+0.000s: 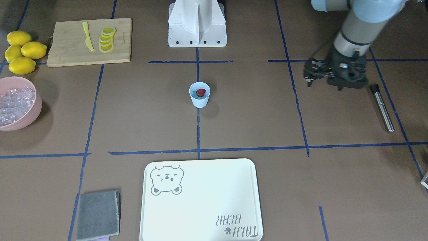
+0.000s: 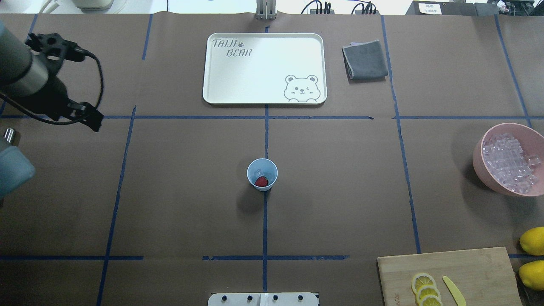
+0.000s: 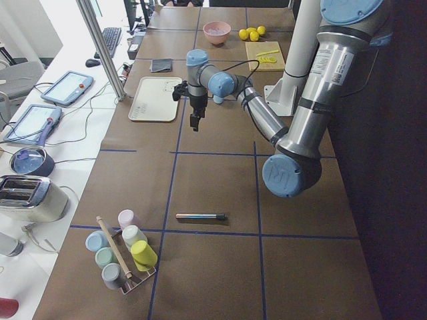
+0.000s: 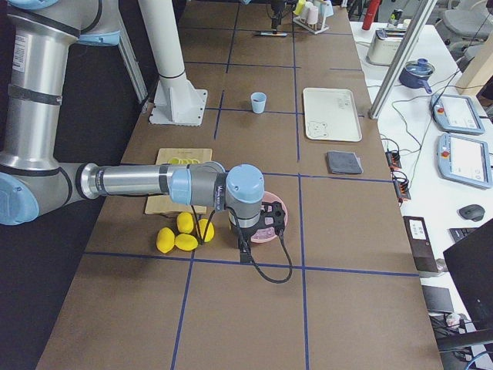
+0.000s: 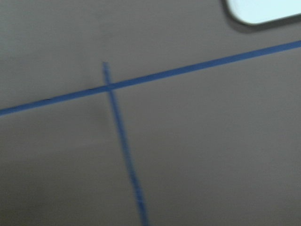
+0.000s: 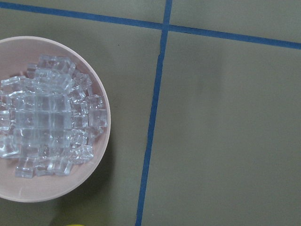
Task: Mash ice and strawberries in cup
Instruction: 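Withdraw the left gripper from the cup toward the table edge, then grasp the metal masher rod with the left gripper beside the table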
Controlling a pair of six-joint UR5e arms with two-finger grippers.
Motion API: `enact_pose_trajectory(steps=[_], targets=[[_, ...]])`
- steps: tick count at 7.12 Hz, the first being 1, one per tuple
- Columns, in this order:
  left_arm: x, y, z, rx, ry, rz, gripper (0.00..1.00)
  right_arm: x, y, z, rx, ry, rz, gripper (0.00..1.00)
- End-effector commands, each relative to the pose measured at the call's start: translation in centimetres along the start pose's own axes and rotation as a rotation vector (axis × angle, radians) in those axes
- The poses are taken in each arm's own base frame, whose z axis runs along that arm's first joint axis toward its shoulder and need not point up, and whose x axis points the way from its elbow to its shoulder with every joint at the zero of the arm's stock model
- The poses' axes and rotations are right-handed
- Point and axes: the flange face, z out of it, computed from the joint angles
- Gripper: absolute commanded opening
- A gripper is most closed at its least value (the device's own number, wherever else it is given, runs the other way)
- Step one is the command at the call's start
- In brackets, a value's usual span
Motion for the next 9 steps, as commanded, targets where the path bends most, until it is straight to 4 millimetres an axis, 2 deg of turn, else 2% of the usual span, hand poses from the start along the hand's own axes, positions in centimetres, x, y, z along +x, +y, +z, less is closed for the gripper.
enact_pose_trajectory(steps=[1,2,3,4,6,7,8,9], targets=[[-13.9,3.4,-2.0,-0.011,0.004,0.043,0.99,0.0,0.0,0.0,0.0,0.0,-0.001,1.0],[-19.1,4.8,-1.8,-0.027,0.026,0.03,0.99,0.0,0.0,0.0,0.0,0.0,-0.001,1.0],[-22.6,6.1,-0.3,-0.058,0.032,0.029,1.0,0.0,0.0,0.0,0.0,0.0,-0.001,1.0],[-24.3,6.8,1.4,-0.064,0.031,0.01,1.0,-0.1,0.0,-0.1,0.002,-0.001,-0.002,1.0],[-26.8,6.2,5.0,-0.023,0.032,-0.104,1.0,-0.2,0.0,-0.2,0.005,-0.001,-0.004,1.0],[-28.6,6.0,7.5,0.013,0.035,-0.146,1.0,-0.2,0.0,-0.2,0.005,-0.001,-0.004,1.0],[-30.4,6.1,11.0,0.044,0.045,-0.154,1.0,-0.3,-0.1,-0.3,0.008,0.0,-0.007,1.0],[-29.9,6.4,14.3,0.054,0.06,-0.166,1.0,-0.3,-0.1,-0.4,0.01,0.0,-0.007,1.0]])
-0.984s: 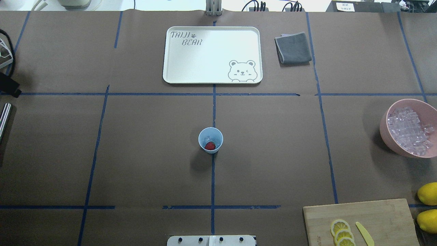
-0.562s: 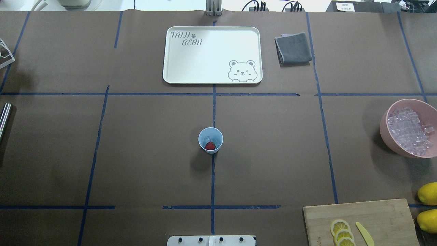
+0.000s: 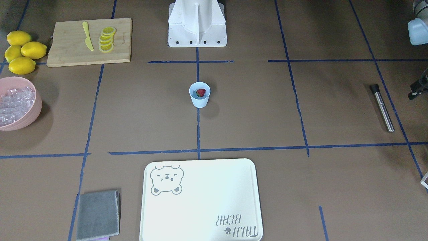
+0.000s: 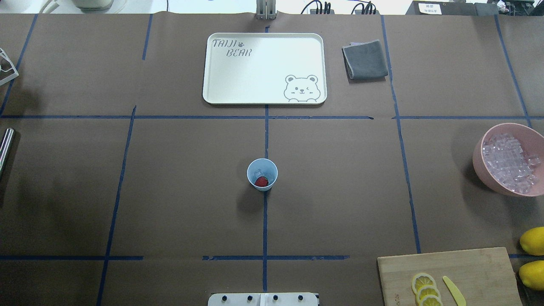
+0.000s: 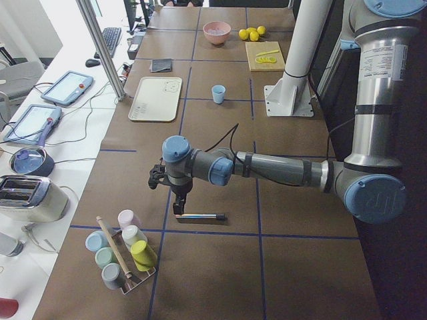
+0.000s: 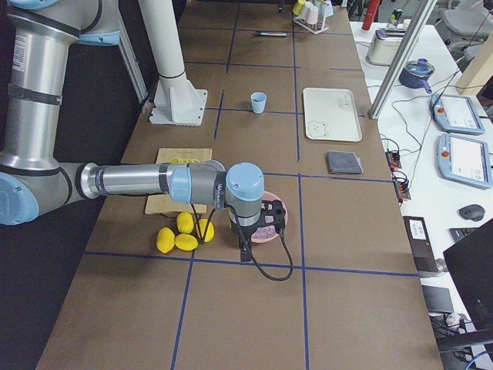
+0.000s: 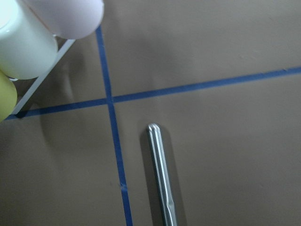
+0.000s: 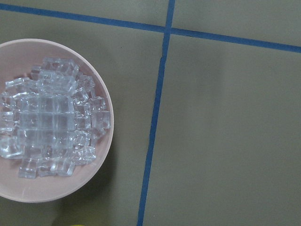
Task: Mash ice and strawberries in cup
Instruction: 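Grasp the metal masher rod with the left gripper beside the table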
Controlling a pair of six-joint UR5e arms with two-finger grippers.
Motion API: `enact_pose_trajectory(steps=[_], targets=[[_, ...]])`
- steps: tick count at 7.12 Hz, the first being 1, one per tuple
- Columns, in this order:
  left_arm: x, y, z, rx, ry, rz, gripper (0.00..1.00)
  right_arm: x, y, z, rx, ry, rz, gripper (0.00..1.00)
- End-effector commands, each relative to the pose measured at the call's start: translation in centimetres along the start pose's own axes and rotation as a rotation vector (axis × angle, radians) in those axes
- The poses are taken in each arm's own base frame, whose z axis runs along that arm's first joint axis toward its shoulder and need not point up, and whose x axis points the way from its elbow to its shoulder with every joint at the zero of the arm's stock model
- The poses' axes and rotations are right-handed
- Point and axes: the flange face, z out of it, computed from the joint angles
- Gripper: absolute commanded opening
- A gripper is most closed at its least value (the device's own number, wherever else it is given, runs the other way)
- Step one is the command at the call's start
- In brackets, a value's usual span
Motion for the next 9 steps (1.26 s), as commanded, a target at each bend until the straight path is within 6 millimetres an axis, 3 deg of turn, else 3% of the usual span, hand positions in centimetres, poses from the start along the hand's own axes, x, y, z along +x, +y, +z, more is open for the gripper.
enact_pose_trajectory(steps=[1,2,4,9], targets=[[1.2,0.6,6.4,0.02,0.037,-0.038,1.0,0.0,0.0,-0.1,0.003,0.0,-0.001,1.0],[2.7,0.9,8.7,-0.009,0.043,-0.051,1.0,0.0,0.0,-0.1,0.001,0.0,-0.001,1.0],[3.1,-0.1,10.8,-0.009,0.005,-0.038,1.0,0.0,0.0,-0.1,0.001,0.0,0.0,1.0],[2.5,-0.5,13.0,-0.042,-0.009,-0.048,0.88,0.0,0.0,-0.1,0.001,0.0,-0.001,1.0]])
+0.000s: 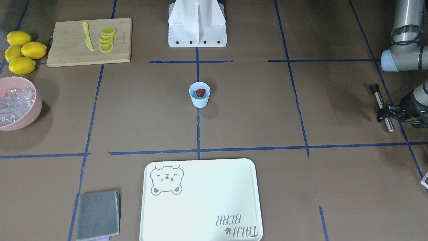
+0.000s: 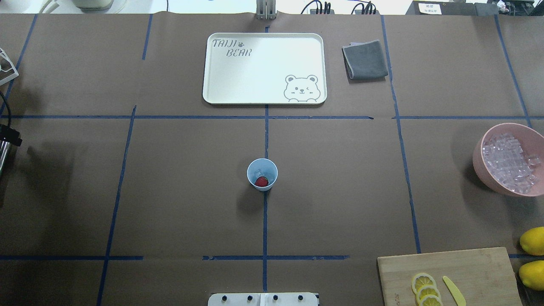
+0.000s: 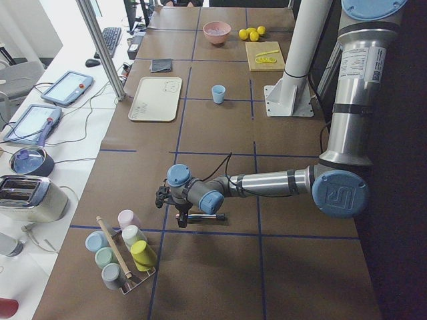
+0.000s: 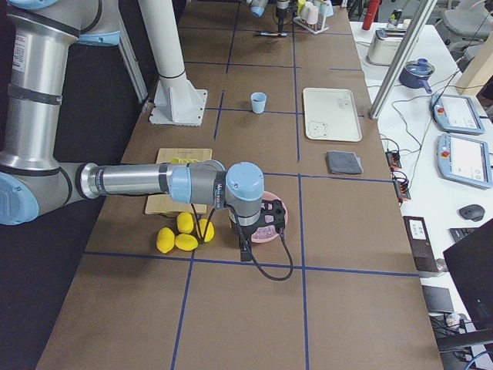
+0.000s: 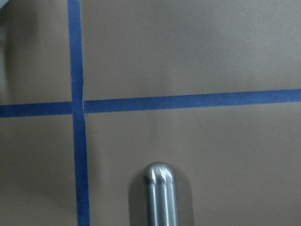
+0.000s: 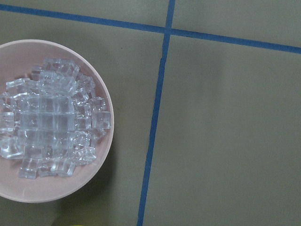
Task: Mash ice and strawberries in cup
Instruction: 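Grasp the metal masher rod with the left gripper beside the table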
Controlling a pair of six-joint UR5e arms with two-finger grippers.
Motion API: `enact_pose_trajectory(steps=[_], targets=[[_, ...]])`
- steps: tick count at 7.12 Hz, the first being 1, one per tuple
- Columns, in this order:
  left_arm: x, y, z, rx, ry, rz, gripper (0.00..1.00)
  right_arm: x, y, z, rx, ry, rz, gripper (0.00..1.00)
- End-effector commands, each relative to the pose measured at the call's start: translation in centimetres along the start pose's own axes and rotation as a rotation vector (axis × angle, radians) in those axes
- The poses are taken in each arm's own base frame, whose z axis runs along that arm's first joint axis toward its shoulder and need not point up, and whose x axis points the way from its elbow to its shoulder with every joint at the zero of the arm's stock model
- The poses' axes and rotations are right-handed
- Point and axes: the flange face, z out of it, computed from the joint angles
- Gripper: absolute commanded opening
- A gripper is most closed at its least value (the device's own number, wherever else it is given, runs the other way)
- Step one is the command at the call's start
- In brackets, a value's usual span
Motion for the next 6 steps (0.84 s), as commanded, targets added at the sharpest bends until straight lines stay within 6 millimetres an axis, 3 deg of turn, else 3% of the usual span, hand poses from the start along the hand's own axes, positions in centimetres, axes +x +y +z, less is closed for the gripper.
enact_pose_trajectory(steps=[1,2,3,4,6], targets=[[-0.2,0.1,0.4,-0.004,0.0,-0.001,0.6,0.0,0.0,-0.1,0.001,0.0,0.0,1.0],[-0.1,0.0,0.3,-0.004,0.002,0.0,0.14,0.0,0.0,-0.1,0.001,0.0,0.0,1.0],[0.0,0.0,0.2,-0.003,0.005,0.006,0.04,-0.1,0.0,-0.1,0.002,0.0,-0.001,1.0],[0.1,-0.1,0.2,0.001,0.006,0.014,0.0,-0.1,0.0,-0.1,0.002,0.0,-0.001,1.0],[1.8,-1.1,-1.0,0.022,0.024,0.035,0.0,-0.1,-0.1,-0.2,0.003,0.001,-0.001,1.0]])
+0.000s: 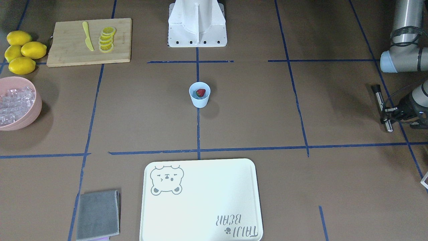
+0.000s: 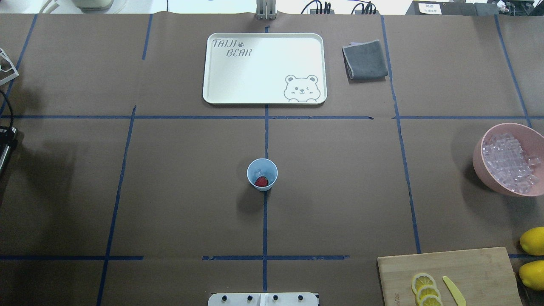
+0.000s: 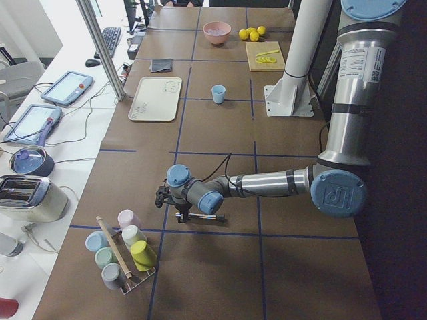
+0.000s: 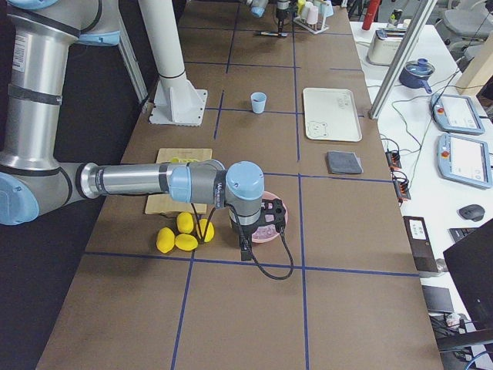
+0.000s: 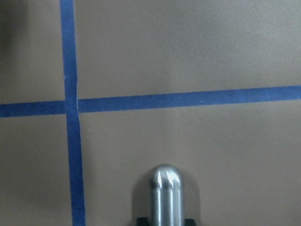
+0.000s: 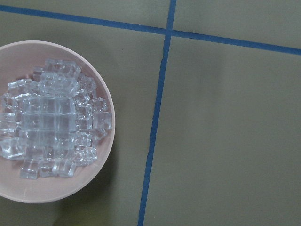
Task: Mash ice and strawberries in cup
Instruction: 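Grasp the metal masher rod with the left gripper beside the table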
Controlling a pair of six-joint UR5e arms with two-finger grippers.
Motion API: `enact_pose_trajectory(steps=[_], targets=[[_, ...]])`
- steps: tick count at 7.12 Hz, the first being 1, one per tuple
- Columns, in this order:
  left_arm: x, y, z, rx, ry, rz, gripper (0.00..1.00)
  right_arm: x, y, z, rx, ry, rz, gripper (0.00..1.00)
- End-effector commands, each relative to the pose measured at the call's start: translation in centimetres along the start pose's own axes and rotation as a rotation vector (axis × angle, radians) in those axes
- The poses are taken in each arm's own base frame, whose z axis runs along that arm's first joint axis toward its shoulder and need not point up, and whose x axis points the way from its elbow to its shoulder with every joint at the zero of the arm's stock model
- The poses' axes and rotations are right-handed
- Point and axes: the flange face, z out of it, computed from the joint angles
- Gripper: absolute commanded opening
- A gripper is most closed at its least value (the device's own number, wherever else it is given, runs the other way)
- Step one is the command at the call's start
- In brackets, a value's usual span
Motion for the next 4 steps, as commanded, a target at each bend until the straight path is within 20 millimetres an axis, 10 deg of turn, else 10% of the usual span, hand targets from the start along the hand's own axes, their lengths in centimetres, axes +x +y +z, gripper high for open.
enact_pose_trajectory(steps=[1,4], targets=[[3.5,-1.8,-2.8,0.057,0.032,0.053,0.0,0.0,0.0,0.0,0.001,0.0,0.001,1.0],[11.3,-3.3,-10.7,0.299,0.148,0.378,0.0,0.0,0.0,0.0,0.001,0.0,0.001,1.0]])
